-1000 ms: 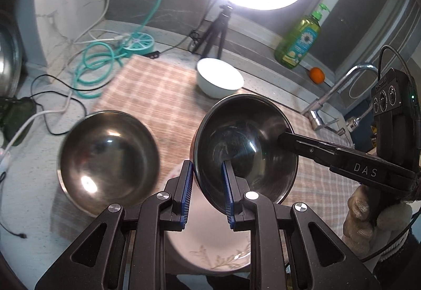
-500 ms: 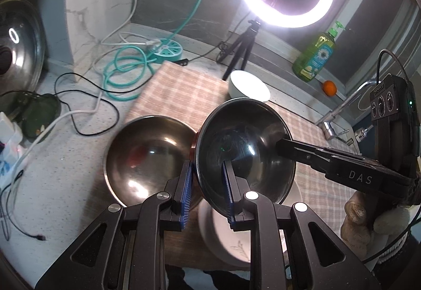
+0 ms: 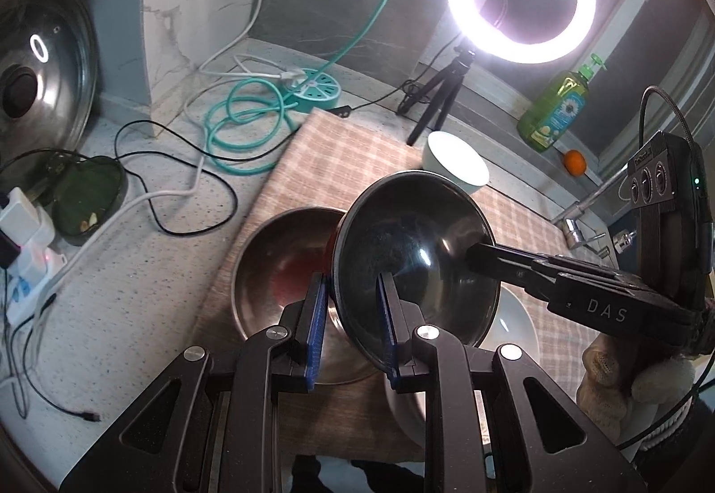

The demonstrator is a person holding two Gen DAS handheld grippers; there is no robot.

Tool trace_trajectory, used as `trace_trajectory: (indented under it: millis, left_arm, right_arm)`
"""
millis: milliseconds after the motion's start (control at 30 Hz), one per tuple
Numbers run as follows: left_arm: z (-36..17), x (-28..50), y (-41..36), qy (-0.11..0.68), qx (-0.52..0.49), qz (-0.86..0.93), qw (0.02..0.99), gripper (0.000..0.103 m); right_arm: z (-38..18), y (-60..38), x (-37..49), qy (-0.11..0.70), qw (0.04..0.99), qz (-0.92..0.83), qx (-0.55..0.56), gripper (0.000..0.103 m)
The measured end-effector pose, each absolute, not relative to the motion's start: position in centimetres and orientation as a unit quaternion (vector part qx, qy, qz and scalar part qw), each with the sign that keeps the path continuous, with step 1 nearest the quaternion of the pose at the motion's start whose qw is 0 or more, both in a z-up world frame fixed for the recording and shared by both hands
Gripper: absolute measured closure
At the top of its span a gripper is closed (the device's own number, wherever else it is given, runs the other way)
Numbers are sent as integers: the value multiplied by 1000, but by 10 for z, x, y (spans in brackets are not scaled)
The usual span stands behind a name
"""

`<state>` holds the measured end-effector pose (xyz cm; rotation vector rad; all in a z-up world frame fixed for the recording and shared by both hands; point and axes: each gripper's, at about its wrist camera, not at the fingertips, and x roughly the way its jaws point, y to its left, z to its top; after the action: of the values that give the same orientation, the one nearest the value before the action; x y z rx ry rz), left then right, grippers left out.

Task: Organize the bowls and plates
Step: 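Lower the red bowl into the steel bowl with both grippers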

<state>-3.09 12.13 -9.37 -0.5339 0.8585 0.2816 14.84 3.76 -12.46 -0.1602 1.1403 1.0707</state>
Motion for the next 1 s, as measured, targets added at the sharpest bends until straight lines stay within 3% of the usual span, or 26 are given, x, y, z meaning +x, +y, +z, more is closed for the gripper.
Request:
trace_trajectory:
  millis: [1000]
  left_arm:
    - [-144,-20,155,473,-250,136,834,83]
  right_arm:
    - [-183,87,141,553,688,453,-126,93]
